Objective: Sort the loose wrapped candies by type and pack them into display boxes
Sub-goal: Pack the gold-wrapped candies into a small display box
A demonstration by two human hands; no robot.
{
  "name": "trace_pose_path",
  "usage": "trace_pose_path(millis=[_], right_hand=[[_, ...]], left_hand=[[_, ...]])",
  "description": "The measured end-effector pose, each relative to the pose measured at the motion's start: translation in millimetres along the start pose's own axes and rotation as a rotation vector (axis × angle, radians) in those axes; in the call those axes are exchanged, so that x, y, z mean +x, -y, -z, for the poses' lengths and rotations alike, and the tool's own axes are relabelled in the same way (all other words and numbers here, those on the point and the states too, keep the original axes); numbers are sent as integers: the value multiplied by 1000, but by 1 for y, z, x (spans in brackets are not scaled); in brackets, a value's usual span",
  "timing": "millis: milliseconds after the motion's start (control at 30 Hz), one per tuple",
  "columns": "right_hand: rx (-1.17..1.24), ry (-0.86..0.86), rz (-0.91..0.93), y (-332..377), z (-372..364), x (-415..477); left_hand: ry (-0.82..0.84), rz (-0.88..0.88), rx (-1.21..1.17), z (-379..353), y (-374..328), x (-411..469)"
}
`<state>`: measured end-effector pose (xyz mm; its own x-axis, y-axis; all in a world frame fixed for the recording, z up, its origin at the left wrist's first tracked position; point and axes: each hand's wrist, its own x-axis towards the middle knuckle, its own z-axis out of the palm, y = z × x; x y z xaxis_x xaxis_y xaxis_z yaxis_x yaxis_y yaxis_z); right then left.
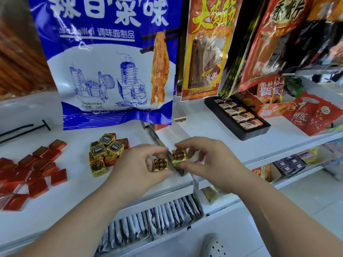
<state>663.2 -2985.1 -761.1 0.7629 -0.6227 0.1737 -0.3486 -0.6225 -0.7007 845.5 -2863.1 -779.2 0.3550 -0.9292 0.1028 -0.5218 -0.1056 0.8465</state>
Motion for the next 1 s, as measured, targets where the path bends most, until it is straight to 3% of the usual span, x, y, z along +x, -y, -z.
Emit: trace_pose_path(millis=[100,267,433,600,733,1000], right_hand=[[36,-132,-98,-20,17,1],[-23,-84,-143,-35,21,0],[-29,-94,-150,-42,28,-1],[-92,-69,-97,-47,38,-6],[-74,-7,-79,-46,38,-7],[-174,12,-49,-44,32,-5]], left_hand=[[6,74,-53,-2,2,0],[-22,139,-154,-3,-10,2],[-36,100,40,-23,-38,29],[174,142,299,-36,-42,57],[369,190,327,-35,-44,64],[486,168,343,-23,-36,55]])
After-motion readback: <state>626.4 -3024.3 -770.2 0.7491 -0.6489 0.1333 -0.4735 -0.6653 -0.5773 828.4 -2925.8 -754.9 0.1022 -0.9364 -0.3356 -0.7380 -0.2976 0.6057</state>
